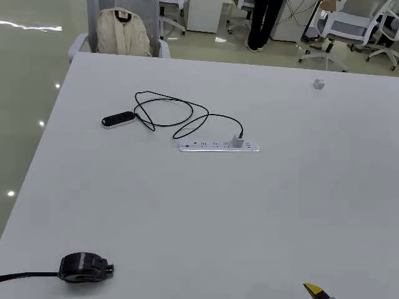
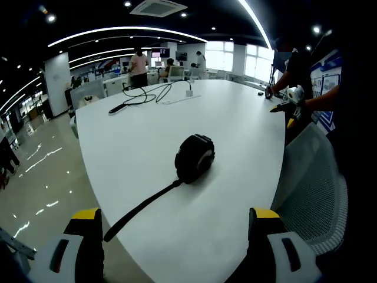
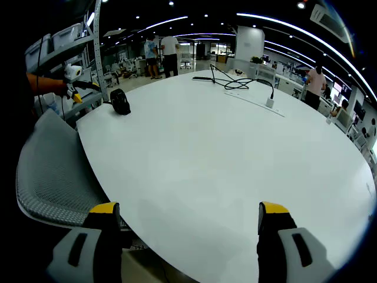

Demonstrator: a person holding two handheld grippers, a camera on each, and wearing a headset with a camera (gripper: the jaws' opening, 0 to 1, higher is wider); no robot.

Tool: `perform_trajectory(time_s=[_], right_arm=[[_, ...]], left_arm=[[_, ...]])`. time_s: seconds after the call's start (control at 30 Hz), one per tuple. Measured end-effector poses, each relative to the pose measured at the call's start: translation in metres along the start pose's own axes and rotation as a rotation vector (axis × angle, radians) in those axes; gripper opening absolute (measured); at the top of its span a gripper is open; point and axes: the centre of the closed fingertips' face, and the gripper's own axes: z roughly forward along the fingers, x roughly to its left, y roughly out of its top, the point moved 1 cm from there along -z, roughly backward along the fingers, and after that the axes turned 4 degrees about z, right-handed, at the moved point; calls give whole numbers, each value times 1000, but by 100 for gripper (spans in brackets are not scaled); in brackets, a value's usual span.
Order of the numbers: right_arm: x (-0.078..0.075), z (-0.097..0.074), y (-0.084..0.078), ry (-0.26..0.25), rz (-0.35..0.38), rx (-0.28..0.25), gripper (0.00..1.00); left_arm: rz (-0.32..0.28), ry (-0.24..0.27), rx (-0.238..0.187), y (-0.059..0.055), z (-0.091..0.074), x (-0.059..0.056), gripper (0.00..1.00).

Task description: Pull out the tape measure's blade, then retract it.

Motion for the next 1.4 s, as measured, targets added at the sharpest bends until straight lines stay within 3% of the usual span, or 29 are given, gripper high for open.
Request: perform_trajectory(time_s=[0.1,0.33,0.47,0.57,0.67,0.77,0.97,1.03,1.1,1.2,1.27,1.4], right_arm=[[1,1,4,29,16,2,100],[-6,6,13,34,-21,17,100],[-8,9,20,37,-43,11,100],[-7,13,26,43,-52,1,100],[-2,18,29,64,-77,1,100],[2,22,31,77,-88,5,100],[5,29,42,102,-125,-8,100],[8,31,47,117,-125,-17,100],[12,35,51,132,-135,-24,100],[16,39,54,151,-147,-17,100],[17,41,57,159,-164,-19,100],[20,44,63,175,-181,-31,100]], left_arm=[[26,-17,-15,9,2,2,100],[110,-64,22,22,13,4,100],[114,-86,22,32,19,4,100],[159,-126,38,35,24,0,99],[264,-177,53,40,30,-5,97],[263,-193,77,44,33,-5,97],[325,-225,95,59,40,-5,97],[351,-236,109,61,43,-6,97],[363,-244,154,58,46,-5,98],[395,-259,153,61,50,-7,99],[415,-263,177,61,53,-5,99],[417,-260,182,66,58,-3,98]])
